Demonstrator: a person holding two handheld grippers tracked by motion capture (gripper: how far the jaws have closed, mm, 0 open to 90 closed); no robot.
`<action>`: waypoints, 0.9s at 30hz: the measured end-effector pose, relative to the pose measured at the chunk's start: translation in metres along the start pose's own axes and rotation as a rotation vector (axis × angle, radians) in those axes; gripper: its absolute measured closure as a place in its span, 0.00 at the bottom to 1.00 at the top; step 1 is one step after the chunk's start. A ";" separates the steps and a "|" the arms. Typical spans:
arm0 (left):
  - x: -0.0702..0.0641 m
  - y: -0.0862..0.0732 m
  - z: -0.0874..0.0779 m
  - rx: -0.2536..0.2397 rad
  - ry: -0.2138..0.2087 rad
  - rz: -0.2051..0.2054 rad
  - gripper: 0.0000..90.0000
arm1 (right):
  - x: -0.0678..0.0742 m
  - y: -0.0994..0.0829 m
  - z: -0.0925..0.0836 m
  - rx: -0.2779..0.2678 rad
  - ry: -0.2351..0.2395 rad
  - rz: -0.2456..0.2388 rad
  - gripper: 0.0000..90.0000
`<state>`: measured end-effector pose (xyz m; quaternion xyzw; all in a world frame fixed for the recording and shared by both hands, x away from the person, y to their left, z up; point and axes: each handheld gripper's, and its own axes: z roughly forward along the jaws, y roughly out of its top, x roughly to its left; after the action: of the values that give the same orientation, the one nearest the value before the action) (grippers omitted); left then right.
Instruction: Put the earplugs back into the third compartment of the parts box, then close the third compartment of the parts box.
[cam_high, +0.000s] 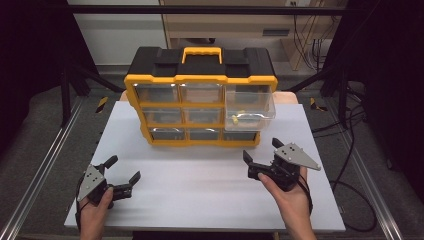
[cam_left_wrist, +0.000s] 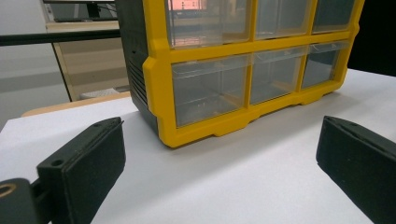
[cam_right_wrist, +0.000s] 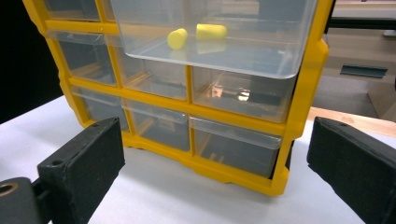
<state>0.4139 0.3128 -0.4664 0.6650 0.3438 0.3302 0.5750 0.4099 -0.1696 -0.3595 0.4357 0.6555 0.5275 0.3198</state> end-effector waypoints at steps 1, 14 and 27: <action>0.000 0.000 0.000 0.000 0.002 -0.001 0.01 | 0.001 0.000 0.000 0.001 0.003 -0.002 0.05; 0.001 0.000 0.000 0.000 0.004 0.001 0.01 | 0.007 0.003 0.000 -0.026 0.032 0.018 0.44; 0.001 0.000 0.001 0.002 0.003 0.000 0.01 | 0.008 0.009 -0.001 -0.058 0.053 -0.004 0.87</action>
<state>0.4150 0.3131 -0.4668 0.6650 0.3451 0.3308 0.5738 0.4082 -0.1622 -0.3506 0.4109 0.6489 0.5569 0.3160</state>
